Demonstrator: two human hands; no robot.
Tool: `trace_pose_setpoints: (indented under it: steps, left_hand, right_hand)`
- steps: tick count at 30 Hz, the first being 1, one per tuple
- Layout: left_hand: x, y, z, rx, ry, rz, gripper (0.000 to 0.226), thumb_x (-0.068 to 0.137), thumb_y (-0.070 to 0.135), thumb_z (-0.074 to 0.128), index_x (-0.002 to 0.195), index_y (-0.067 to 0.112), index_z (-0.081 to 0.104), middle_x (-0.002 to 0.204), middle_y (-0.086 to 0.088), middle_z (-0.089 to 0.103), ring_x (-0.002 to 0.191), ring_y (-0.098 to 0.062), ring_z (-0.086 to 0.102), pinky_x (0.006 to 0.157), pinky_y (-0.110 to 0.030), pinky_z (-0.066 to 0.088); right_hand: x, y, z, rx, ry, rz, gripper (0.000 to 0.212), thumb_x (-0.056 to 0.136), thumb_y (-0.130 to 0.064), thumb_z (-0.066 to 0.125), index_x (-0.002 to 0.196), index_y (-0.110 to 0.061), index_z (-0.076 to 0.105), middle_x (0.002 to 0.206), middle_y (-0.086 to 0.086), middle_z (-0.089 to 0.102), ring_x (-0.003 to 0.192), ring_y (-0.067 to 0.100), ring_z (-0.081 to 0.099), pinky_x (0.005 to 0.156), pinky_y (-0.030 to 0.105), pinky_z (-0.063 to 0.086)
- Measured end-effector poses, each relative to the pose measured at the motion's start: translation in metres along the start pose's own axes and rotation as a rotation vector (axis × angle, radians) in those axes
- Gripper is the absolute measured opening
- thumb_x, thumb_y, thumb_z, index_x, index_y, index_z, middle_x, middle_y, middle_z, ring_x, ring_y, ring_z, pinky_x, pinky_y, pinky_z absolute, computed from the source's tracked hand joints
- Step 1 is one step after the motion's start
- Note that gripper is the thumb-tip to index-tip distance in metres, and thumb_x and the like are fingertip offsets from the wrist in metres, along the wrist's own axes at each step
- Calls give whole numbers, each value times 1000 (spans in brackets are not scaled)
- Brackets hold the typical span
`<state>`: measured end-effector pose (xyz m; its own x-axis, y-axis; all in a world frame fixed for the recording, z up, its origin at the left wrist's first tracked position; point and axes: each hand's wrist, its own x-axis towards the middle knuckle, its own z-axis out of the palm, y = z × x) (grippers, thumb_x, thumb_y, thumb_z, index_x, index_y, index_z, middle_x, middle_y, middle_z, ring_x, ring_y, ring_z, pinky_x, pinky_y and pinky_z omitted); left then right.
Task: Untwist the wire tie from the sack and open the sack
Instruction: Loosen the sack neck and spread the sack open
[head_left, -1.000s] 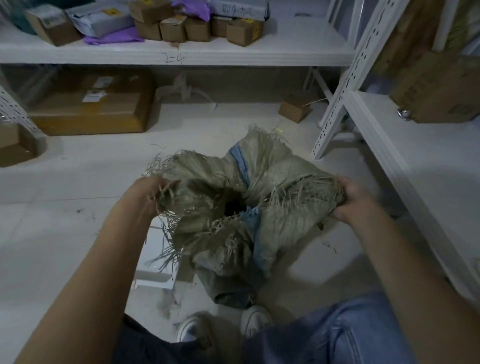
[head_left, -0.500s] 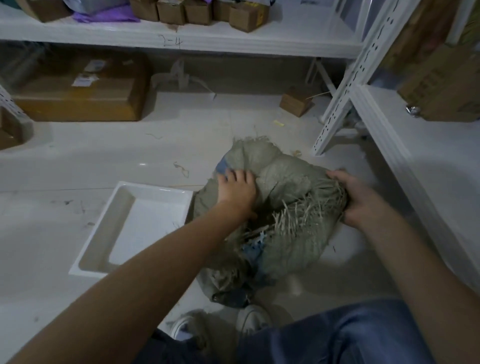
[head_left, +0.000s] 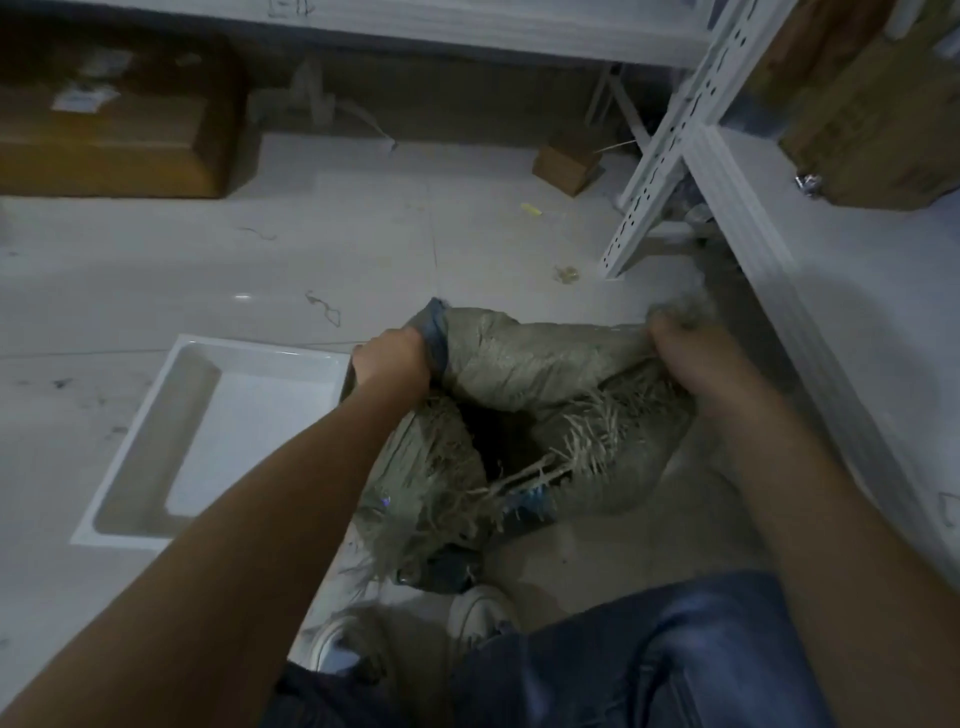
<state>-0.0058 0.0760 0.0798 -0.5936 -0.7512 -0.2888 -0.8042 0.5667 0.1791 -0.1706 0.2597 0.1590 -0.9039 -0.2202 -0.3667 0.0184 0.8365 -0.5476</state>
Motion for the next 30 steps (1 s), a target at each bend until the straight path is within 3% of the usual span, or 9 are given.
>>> trace_pose_setpoints:
  steps: [4,7,11,15,21,24,26,28,30]
  left_hand:
    - [-2,6,-11,-126,1,-41,31,89,11,46,116,1,58,120,-20,62,111,-36,59,87,-40,49]
    - [-3,9,-21,-285,46,-70,31,91,14,43,111,-2,61,115,-23,64,107,-38,60,83,-39,49]
    - [-6,2,-35,-527,80,-63,30,93,14,42,96,-3,67,102,-25,66,101,-37,62,82,-35,49]
    - [0,-15,-41,-649,37,-122,33,92,5,40,111,-6,65,120,-26,62,109,-38,59,90,-38,48]
    - [13,-53,-45,-707,-132,-278,28,86,-2,56,113,-8,61,108,-22,59,91,-27,52,80,-35,50]
    - [13,-64,-49,-841,-255,-317,6,87,1,59,91,-2,59,105,-17,58,95,-24,56,85,-34,50]
    - [17,-76,-51,-1036,-359,-319,24,90,4,55,111,-5,55,110,-16,61,96,-23,60,89,-32,48]
    - [20,-89,-54,-1201,-465,-303,33,94,8,46,125,-3,49,113,-12,63,95,-21,61,79,-29,56]
    - [20,-98,-55,-1296,-525,-305,25,97,11,37,115,3,53,96,-8,71,84,-18,69,63,-24,61]
  right_hand:
    - [-38,-30,11,-225,322,-495,75,75,-52,51,129,0,46,132,23,46,122,38,43,98,42,39]
    - [-53,-50,53,-561,38,-849,80,74,-50,63,139,-12,37,139,16,40,130,33,37,104,43,37]
    - [-49,-35,100,-969,-228,-748,92,75,-46,69,145,-14,21,144,13,36,131,32,39,100,42,39]
    - [-28,-25,97,-673,-172,-609,43,87,-15,55,129,-8,47,127,17,57,115,34,56,89,35,46]
    - [-6,-22,57,-155,-578,-448,34,83,-8,68,117,-5,65,107,7,66,98,20,61,70,11,47]
    - [13,-11,42,75,-658,-262,26,83,-12,69,108,-6,69,100,11,72,87,22,71,88,32,56]
    - [23,-4,37,260,-712,-148,21,88,-12,61,107,-3,65,92,8,71,75,15,72,77,29,59]
    - [30,2,34,423,-738,-37,19,93,-14,54,105,-3,63,90,5,72,75,13,71,67,24,59]
    - [35,7,34,524,-750,41,17,95,-15,49,97,-8,64,85,2,73,75,13,71,68,26,58]
